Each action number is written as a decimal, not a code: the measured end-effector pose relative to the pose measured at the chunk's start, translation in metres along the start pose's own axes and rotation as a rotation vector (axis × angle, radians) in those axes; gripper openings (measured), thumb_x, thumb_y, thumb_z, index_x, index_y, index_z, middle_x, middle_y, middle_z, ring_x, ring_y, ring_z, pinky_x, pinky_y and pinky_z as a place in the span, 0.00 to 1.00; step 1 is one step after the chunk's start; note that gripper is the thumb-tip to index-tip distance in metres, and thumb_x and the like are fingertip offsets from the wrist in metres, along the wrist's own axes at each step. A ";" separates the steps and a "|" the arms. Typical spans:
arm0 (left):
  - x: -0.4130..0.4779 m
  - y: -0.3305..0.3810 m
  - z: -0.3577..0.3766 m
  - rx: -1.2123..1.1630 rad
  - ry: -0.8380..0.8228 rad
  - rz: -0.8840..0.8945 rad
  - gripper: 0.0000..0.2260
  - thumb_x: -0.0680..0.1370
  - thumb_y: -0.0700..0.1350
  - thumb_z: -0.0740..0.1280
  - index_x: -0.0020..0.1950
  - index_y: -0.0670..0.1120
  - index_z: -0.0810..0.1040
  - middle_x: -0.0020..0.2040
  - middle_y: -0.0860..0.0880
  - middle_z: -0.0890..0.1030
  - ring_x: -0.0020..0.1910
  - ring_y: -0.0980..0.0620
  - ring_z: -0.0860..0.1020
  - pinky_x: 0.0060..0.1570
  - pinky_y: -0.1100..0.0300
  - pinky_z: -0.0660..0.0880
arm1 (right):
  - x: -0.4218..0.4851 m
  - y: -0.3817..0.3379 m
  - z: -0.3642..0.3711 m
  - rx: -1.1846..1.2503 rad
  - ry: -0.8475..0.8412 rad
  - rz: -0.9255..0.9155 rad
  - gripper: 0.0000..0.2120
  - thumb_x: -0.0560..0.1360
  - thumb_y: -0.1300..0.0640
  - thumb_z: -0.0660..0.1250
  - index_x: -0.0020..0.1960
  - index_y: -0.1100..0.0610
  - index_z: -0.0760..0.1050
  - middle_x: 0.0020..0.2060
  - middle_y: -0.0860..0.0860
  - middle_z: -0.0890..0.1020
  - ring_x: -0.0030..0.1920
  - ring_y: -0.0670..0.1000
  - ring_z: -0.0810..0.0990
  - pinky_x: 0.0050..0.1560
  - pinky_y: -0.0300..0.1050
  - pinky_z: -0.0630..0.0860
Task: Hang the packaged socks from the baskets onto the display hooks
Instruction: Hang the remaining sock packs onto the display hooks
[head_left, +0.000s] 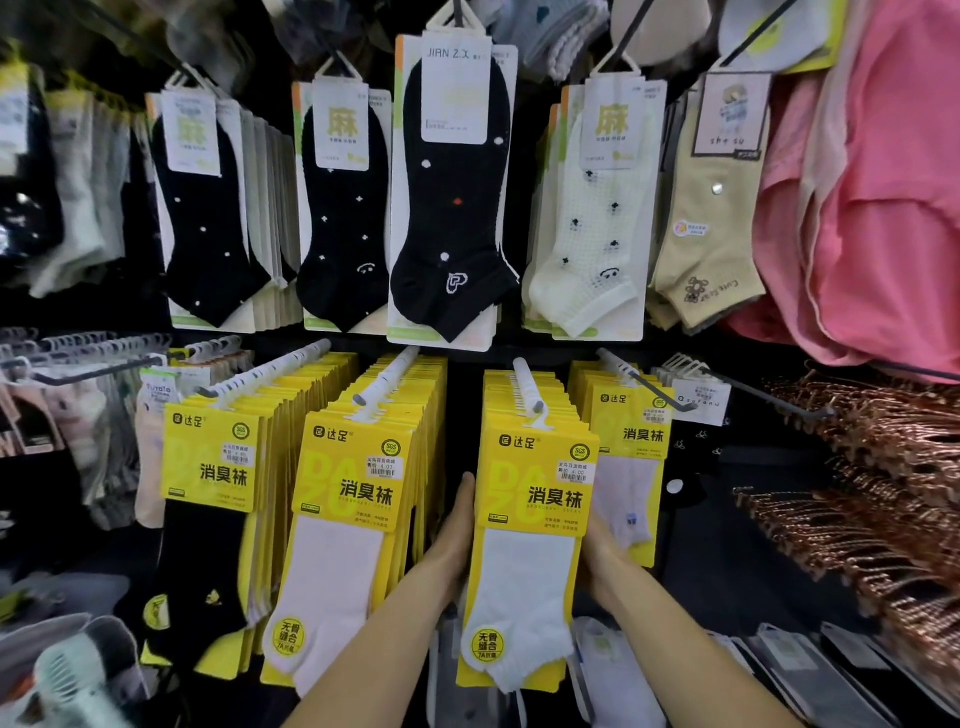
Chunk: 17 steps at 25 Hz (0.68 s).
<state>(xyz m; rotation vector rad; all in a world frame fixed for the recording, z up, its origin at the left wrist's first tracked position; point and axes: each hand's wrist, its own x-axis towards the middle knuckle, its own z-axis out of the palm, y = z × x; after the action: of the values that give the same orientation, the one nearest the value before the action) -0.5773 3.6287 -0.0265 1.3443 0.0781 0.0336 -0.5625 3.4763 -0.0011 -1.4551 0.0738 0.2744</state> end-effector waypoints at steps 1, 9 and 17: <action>0.000 -0.002 0.000 0.007 0.005 0.005 0.24 0.80 0.62 0.53 0.50 0.43 0.76 0.37 0.46 0.84 0.34 0.52 0.81 0.41 0.55 0.74 | 0.001 0.003 -0.001 0.010 0.005 -0.008 0.16 0.79 0.47 0.59 0.38 0.54 0.76 0.38 0.53 0.83 0.48 0.57 0.77 0.57 0.53 0.72; -0.027 0.018 0.013 -0.026 0.089 -0.032 0.27 0.79 0.64 0.50 0.48 0.46 0.81 0.48 0.44 0.84 0.40 0.51 0.81 0.41 0.57 0.74 | -0.020 -0.007 -0.006 -0.177 -0.051 -0.135 0.18 0.81 0.44 0.51 0.43 0.49 0.75 0.43 0.49 0.79 0.52 0.53 0.75 0.63 0.51 0.67; -0.085 0.051 0.034 0.189 0.108 0.452 0.27 0.80 0.54 0.58 0.76 0.55 0.51 0.70 0.63 0.62 0.62 0.75 0.65 0.56 0.75 0.65 | -0.075 -0.035 -0.007 -0.137 -0.193 -0.573 0.31 0.72 0.36 0.55 0.73 0.43 0.56 0.66 0.45 0.73 0.64 0.45 0.73 0.63 0.48 0.73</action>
<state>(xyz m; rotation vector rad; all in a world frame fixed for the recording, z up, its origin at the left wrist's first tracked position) -0.6585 3.6008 0.0338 1.5264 -0.1357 0.4911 -0.6259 3.4555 0.0476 -1.5131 -0.5203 -0.0528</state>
